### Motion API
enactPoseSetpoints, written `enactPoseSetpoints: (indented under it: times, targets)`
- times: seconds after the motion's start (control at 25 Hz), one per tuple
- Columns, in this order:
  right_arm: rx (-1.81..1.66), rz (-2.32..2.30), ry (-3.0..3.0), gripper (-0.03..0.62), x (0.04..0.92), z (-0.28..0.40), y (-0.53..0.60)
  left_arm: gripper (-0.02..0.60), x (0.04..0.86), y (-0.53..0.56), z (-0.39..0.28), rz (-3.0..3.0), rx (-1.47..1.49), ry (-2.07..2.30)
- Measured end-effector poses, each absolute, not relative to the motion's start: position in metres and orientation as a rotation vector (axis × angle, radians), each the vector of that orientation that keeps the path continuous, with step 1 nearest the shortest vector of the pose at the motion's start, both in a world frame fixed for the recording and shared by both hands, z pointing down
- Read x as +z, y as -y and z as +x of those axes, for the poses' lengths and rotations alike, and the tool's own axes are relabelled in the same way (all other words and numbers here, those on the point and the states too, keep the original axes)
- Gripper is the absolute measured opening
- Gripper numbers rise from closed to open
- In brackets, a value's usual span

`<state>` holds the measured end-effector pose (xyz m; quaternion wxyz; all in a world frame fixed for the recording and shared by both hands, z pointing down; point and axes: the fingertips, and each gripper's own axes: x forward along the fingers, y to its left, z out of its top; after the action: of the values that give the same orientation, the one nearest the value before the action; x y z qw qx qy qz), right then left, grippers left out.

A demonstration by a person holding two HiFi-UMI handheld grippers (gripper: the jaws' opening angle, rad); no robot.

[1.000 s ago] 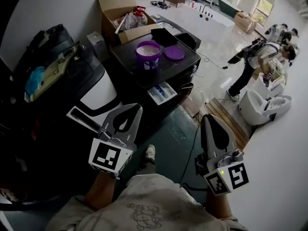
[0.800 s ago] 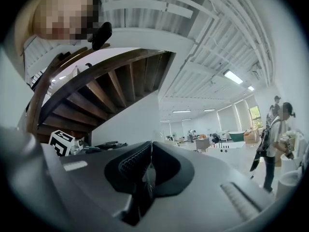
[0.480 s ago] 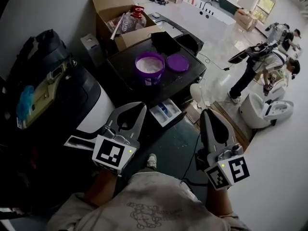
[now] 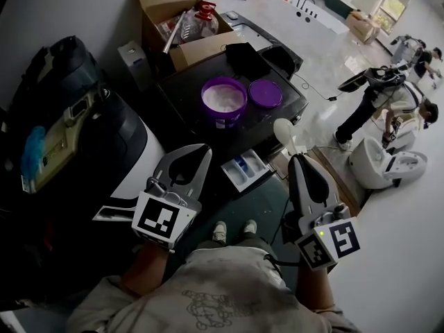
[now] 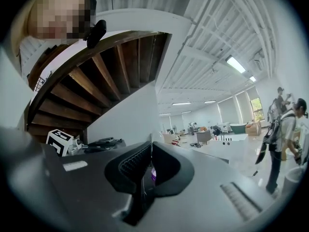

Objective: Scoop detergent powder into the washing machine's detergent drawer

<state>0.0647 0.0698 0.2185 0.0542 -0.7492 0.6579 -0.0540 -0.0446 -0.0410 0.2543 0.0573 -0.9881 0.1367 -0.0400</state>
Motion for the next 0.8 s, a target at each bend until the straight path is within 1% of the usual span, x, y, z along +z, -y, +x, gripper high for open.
enactPoseSetpoints:
  times: [0.28,0.8]
  targets:
    - [-0.208,-2.243,-2.04,0.034,0.231,0.085,-0.043,0.0,0.263,0.061,-0.027,-2.99,-0.153,-0.449]
    - [-0.323,-2.059,-2.28,0.034,0.248,0.157,0.036,0.0,0.275,0.11,0.033,-2.957,-0.246,-0.7]
